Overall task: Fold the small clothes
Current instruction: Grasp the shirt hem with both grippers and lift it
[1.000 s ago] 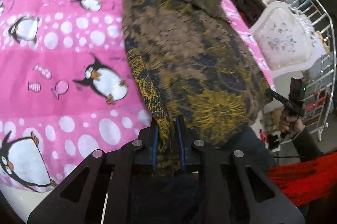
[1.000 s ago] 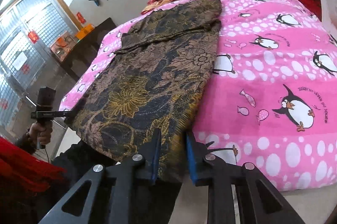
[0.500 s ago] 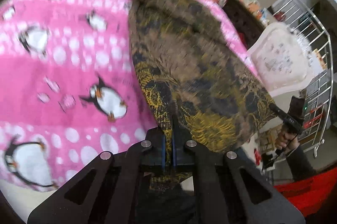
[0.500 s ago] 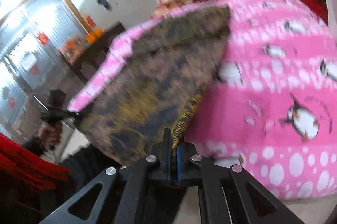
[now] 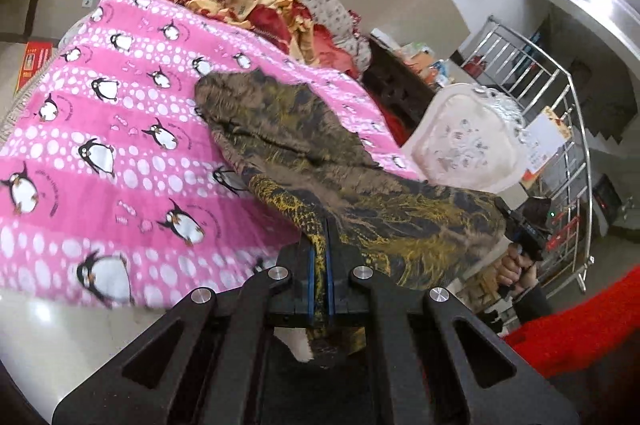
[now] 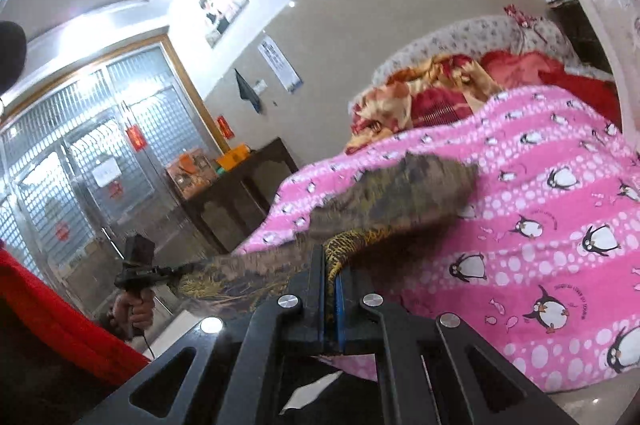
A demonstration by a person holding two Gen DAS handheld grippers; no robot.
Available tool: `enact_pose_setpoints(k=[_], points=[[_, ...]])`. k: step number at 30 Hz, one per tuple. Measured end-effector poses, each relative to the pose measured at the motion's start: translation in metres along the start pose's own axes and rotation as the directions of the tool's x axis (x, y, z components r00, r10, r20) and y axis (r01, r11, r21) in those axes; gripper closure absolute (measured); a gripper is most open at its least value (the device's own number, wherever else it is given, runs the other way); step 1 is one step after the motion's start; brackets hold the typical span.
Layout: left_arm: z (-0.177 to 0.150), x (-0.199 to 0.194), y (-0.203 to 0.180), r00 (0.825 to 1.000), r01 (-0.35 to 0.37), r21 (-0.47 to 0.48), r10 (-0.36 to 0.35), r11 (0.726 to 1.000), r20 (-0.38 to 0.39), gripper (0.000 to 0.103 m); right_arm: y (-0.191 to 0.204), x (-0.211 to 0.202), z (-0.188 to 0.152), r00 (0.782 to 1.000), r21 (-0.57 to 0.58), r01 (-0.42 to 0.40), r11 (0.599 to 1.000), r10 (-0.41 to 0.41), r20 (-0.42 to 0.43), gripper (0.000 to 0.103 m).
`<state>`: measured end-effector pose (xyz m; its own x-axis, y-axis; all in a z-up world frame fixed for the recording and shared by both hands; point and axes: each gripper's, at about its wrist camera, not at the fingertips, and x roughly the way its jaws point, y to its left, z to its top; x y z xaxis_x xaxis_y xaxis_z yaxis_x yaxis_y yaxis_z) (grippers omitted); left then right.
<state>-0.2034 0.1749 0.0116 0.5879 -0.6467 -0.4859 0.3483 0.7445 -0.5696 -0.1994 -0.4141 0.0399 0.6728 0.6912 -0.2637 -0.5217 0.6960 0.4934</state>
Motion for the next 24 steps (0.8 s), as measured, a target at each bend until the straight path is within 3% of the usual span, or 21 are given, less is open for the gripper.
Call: enact_pose_setpoints(k=[3,5,10,14,18,20,24], points=[[0.0,0.004,-0.001,1.0,-0.005,-0.01,0.005,1.0,-0.009,0.1,0.009,-0.014,0.003,1.0,-0.016,0.015,1.0,-0.015,0.014,0.1],[0.012,0.021,0.008,0.999,-0.05,-0.025,0.05,0.998,-0.014,0.1,0.003,-0.01,0.008,0.999,-0.006,0.036,0.999,-0.036,0.011,0.1],[0.084,0.079,0.025,0.982,-0.183,-0.037,0.185,0.982,0.048,0.1,-0.032,0.036,0.045,0.986,0.015,0.168,0.986,-0.168,0.001,0.1],[0.149,0.133,0.044,0.96,-0.27,-0.009,0.27,0.963,0.067,0.1,-0.067,0.101,0.087,0.956,0.021,0.292,0.956,-0.292,-0.025,0.1],[0.193,0.188,0.072,0.937,-0.349,-0.009,0.349,0.937,0.02,0.1,-0.113,0.18,0.121,0.917,0.005,0.389,0.921,-0.387,-0.093,0.1],[0.207,0.216,0.092,0.924,-0.382,-0.02,0.382,0.924,-0.015,0.1,-0.137,0.213,0.129,0.902,0.018,0.416,0.909,-0.41,-0.137,0.1],[0.221,0.272,0.129,0.891,-0.449,-0.037,0.444,0.893,-0.097,0.1,-0.18,0.277,0.132,0.844,-0.007,0.498,0.867,-0.486,-0.227,0.1]])
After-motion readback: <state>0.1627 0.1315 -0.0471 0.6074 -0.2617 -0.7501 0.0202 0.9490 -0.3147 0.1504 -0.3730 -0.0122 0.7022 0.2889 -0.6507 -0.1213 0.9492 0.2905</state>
